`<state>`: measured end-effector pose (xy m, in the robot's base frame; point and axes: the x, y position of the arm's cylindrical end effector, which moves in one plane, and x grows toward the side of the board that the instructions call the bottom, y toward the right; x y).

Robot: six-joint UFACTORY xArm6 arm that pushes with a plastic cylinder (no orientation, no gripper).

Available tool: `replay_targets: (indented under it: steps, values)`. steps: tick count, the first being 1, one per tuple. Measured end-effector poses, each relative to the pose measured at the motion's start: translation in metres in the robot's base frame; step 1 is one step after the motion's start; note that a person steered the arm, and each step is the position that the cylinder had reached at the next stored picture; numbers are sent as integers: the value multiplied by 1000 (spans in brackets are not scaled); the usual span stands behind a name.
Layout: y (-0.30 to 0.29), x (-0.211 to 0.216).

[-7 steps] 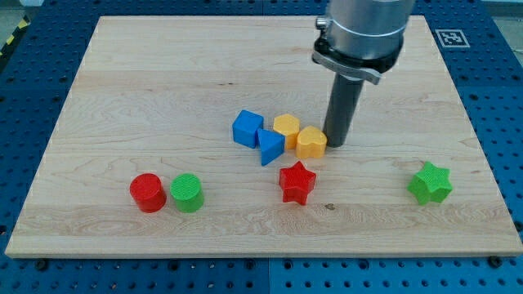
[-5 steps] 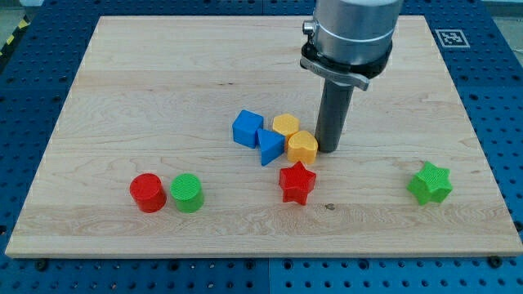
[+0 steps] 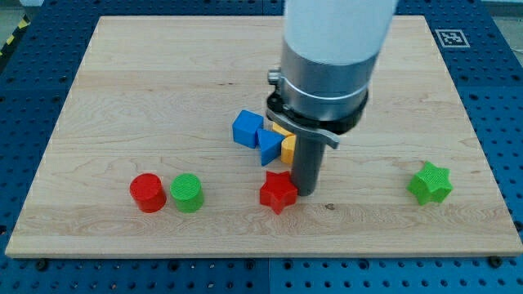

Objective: Place the yellow heart into yellow hexagon and blue blocks

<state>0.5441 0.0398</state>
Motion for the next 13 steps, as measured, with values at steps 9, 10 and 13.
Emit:
replay_targets:
  steps: [9, 10, 13]
  values:
    - [91, -35]
    - [92, -40]
    - [26, -77]
